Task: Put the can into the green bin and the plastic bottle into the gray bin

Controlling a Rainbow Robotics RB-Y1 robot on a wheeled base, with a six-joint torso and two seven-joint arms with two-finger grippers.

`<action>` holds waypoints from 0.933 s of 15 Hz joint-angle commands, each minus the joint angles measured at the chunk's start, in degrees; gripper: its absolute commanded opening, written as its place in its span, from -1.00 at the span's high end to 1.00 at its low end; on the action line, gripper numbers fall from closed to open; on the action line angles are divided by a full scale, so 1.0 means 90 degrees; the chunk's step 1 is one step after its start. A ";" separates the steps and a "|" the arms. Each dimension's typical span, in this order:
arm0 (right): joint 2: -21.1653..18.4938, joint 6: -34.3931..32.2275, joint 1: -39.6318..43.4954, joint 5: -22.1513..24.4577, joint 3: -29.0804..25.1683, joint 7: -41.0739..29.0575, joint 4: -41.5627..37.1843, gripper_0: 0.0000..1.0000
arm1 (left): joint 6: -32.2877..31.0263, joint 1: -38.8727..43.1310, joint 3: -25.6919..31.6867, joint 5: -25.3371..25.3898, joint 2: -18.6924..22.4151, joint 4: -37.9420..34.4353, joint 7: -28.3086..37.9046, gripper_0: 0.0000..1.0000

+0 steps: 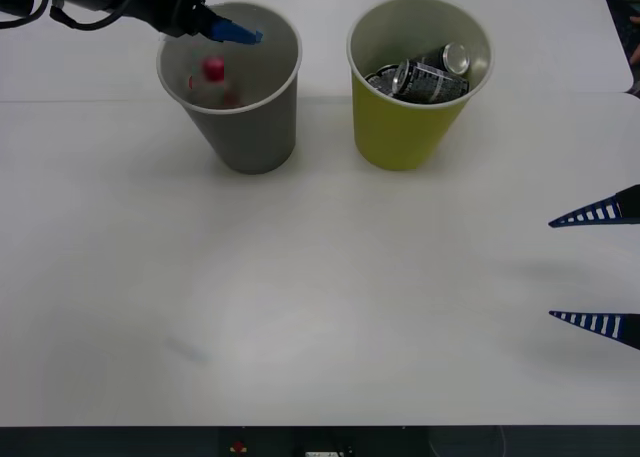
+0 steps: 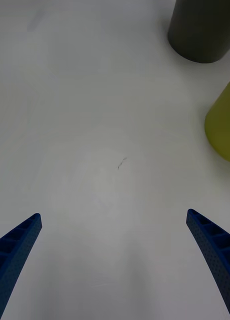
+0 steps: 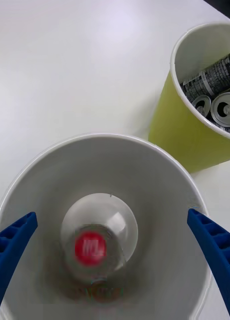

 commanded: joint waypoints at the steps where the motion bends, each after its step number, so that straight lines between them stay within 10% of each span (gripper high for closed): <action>1: 0.0000 0.0000 0.0000 0.0000 0.0000 0.0000 0.0000 -1.00 | 0.0142 0.0303 0.0076 0.0511 0.0299 -0.0175 -0.0332 -1.00; 14: 0.0000 0.0000 0.0000 0.0000 0.0000 0.0000 0.0000 -1.00 | 0.0211 0.2705 0.1287 0.2835 0.1608 -0.1356 -0.3105 -1.00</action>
